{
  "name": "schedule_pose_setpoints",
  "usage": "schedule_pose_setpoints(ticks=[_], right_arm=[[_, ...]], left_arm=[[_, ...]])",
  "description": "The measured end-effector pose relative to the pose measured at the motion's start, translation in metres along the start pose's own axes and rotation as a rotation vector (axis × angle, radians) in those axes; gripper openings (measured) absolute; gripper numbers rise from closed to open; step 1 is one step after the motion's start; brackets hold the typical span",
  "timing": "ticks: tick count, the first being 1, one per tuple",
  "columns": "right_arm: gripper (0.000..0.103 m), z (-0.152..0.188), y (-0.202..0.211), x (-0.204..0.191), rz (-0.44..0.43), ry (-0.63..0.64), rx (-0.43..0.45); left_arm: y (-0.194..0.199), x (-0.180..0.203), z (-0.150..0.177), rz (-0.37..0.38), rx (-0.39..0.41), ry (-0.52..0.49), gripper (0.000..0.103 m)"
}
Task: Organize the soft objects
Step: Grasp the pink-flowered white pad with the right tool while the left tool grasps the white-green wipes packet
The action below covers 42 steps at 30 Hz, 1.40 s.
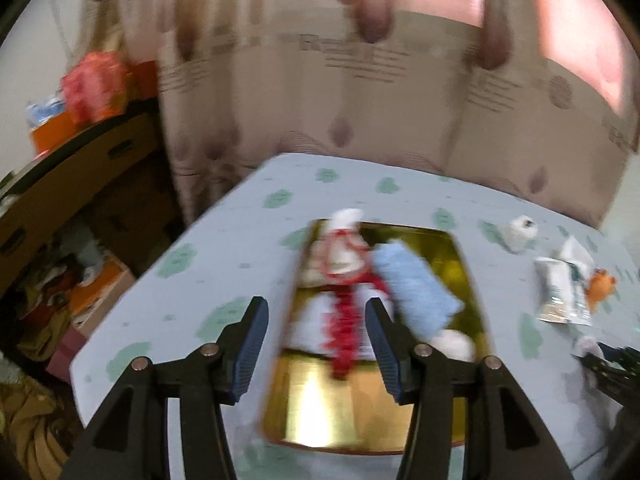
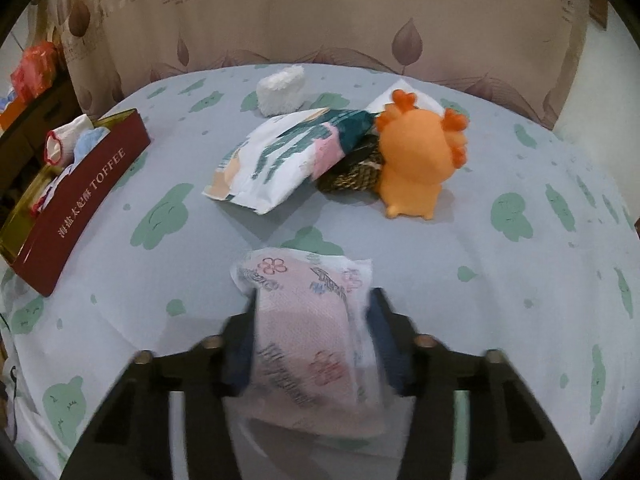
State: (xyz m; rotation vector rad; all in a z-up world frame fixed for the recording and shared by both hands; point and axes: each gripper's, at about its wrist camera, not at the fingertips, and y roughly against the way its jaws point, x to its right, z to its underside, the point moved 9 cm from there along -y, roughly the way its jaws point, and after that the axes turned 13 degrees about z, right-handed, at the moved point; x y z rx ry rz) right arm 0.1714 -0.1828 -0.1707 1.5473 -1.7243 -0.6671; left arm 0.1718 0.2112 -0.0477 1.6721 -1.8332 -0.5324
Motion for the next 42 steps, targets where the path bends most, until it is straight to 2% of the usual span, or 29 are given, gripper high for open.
schedule_pose_setpoints(ticks=[5,11,13,14,16,19,23,25,29,36,42], right_arm=[[0.027,0.000,0.000,0.018,0.019,-0.032,0.006],[0.025,0.002,-0.006,0.063,0.095,-0.094,-0.009],[0.025,0.005,-0.009,0.077,0.106,-0.112,-0.012],[0.026,0.007,-0.011,0.081,0.089,-0.132,-0.013],[0.026,0.007,-0.011,0.084,0.065,-0.159,-0.009],[0.029,0.007,-0.012,0.080,0.083,-0.132,-0.009],[0.031,0.007,-0.012,0.080,0.072,-0.133,-0.009],[0.032,0.008,-0.011,0.081,0.061,-0.140,-0.009],[0.034,0.007,-0.011,0.081,0.056,-0.135,-0.008],[0.040,0.007,-0.012,0.078,0.042,-0.129,-0.008],[0.044,0.006,-0.013,0.076,0.037,-0.120,-0.008]], left_arm=[[-0.017,0.065,-0.004,0.110,-0.036,-0.064,0.052],[-0.038,0.150,0.000,0.244,-0.091,-0.159,0.053],[-0.045,0.183,0.002,0.289,-0.115,-0.208,0.055],[-0.048,0.196,0.002,0.305,-0.122,-0.227,0.060],[-0.056,0.228,0.001,0.343,-0.134,-0.270,0.063],[-0.068,0.264,0.001,0.389,-0.158,-0.305,0.068],[-0.093,0.309,0.006,0.456,-0.232,-0.313,0.070],[-0.107,0.326,0.010,0.480,-0.269,-0.317,0.074],[-0.133,0.341,0.013,0.480,-0.334,-0.295,0.079],[-0.170,0.343,0.018,0.444,-0.406,-0.279,0.080],[-0.196,0.337,0.026,0.399,-0.416,-0.282,0.083]])
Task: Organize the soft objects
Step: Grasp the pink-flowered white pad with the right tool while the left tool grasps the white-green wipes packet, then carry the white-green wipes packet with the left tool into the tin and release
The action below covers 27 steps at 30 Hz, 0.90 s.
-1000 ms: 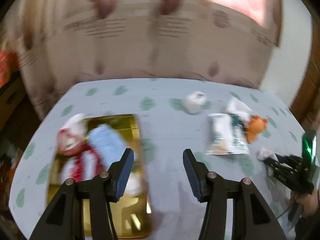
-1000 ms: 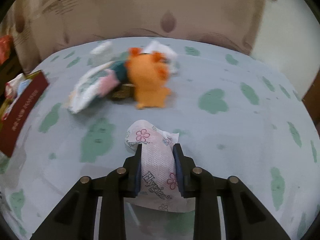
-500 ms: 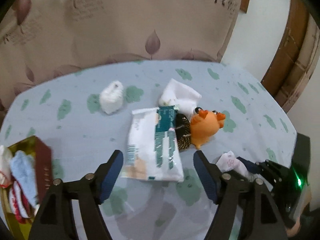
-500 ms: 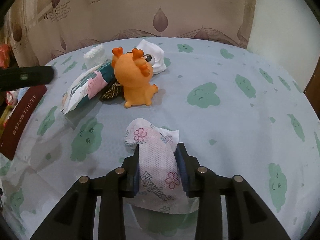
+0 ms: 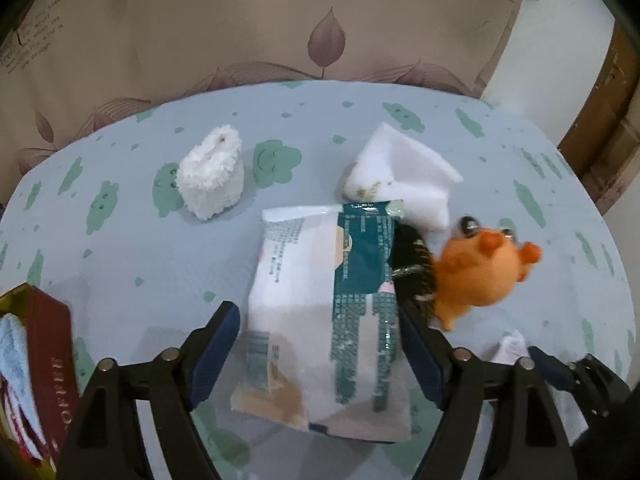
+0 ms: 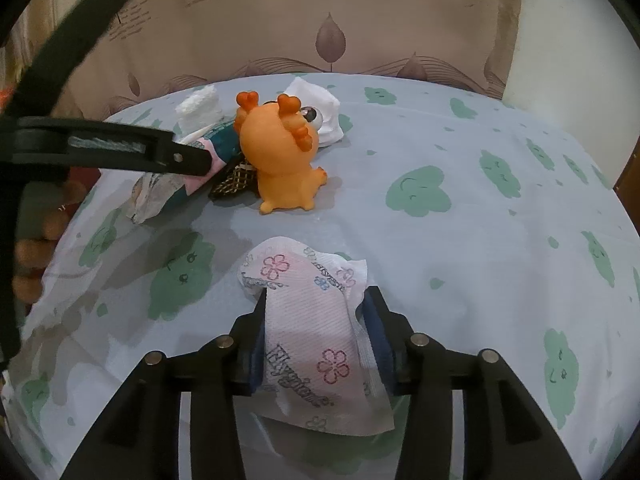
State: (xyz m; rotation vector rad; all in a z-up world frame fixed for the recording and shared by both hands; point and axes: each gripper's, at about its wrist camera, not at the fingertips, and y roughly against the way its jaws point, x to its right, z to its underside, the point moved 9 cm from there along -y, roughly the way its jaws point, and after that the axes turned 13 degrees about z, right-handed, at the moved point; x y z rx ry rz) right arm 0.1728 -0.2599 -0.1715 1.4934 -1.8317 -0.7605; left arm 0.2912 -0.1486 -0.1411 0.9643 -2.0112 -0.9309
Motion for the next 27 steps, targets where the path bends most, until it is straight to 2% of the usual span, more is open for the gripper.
schedule_pose_setpoints(ticks=[7,8,12,22,27], right_arm=[[0.045,0.000,0.001,0.000,-0.001,0.003,0.001],[0.046,0.000,0.001,0.000,-0.001,0.003,0.001],[0.048,0.000,0.000,-0.002,-0.003,0.008,0.001],[0.048,0.000,0.000,-0.002,0.000,0.012,0.002],[0.048,0.000,-0.001,-0.002,0.004,0.016,0.002]], left_arm=[[-0.019,-0.010,0.007,0.003,-0.016,0.061,0.082],[-0.018,-0.010,0.007,0.003,-0.005,0.063,0.076],[-0.011,-0.011,0.007,0.007,0.008,0.079,0.070],[0.015,-0.017,0.012,-0.017,0.056,0.094,0.069],[0.033,-0.023,0.017,-0.063,0.082,0.090,0.069]])
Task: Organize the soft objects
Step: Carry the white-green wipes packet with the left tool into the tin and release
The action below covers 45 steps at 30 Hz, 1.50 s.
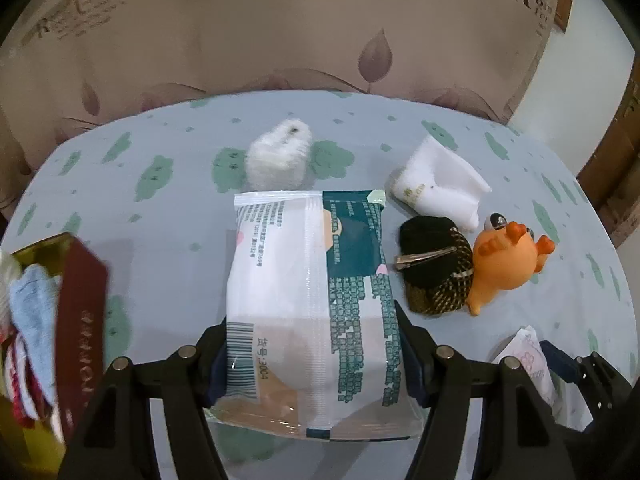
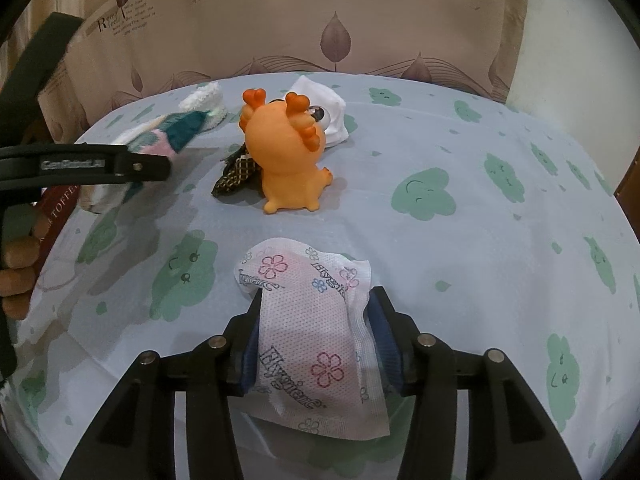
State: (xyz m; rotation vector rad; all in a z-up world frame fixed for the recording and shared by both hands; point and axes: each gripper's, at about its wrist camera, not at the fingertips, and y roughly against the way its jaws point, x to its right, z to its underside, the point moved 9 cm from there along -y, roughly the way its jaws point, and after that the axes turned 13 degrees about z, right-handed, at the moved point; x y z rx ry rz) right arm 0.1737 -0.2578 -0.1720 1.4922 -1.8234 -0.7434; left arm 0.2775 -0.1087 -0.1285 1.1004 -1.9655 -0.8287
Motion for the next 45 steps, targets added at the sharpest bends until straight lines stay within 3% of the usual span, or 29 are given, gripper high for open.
schedule_pose_setpoints(ticks=[25,45], right_arm=[[0.048,0.000,0.000,0.000,0.004,0.005,0.000],[0.051,0.000,0.001,-0.001,-0.002,0.010,-0.001]], left_arm=[[0.099,-0.055,0.008,-0.107,0.106,0.082,0.069],[0.163,-0.161,0.036,-0.260,0.140,0.200,0.069]])
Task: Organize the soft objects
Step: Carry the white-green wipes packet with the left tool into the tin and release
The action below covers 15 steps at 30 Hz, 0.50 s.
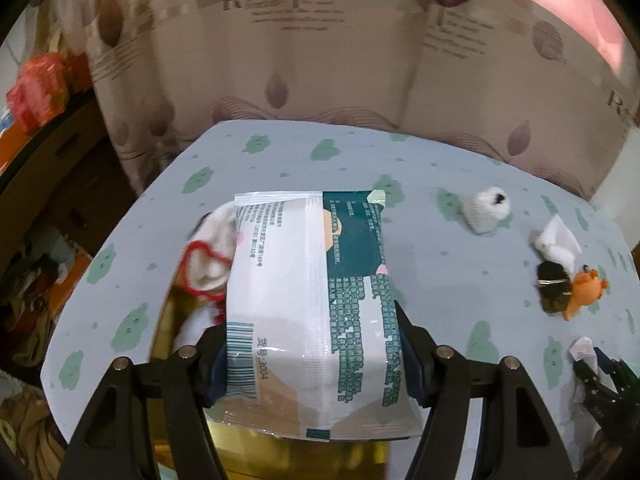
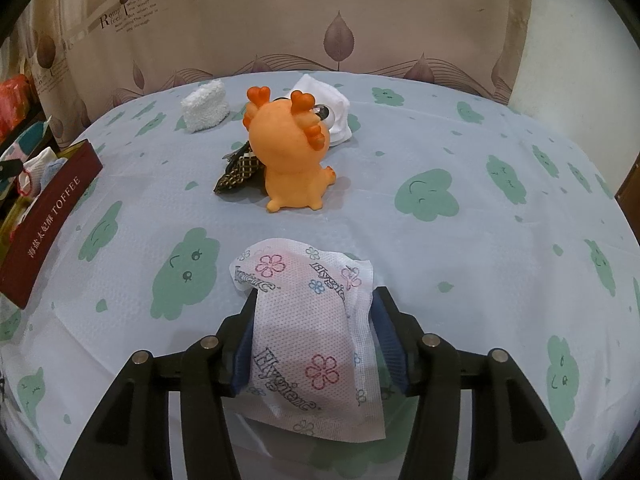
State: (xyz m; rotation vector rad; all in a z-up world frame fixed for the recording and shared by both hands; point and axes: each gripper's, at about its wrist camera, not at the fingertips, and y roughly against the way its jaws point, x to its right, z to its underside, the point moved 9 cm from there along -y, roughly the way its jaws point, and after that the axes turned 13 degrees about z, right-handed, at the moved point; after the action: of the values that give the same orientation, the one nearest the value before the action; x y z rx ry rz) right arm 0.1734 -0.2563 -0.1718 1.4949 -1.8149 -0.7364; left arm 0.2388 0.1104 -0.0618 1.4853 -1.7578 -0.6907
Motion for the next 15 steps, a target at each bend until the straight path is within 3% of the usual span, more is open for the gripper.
schedule_pose_setpoints(ticks=[8,15], right_arm=[[0.052,0.000,0.000,0.000,0.001,0.001,0.000],[0.052,0.000,0.000,-0.001,0.001,0.001,0.000]], left_arm=[[0.011,-0.041,0.009,-0.041,0.005,0.042,0.069],[0.001,-0.047,0.034,-0.032,-0.030,0.025,0.069]])
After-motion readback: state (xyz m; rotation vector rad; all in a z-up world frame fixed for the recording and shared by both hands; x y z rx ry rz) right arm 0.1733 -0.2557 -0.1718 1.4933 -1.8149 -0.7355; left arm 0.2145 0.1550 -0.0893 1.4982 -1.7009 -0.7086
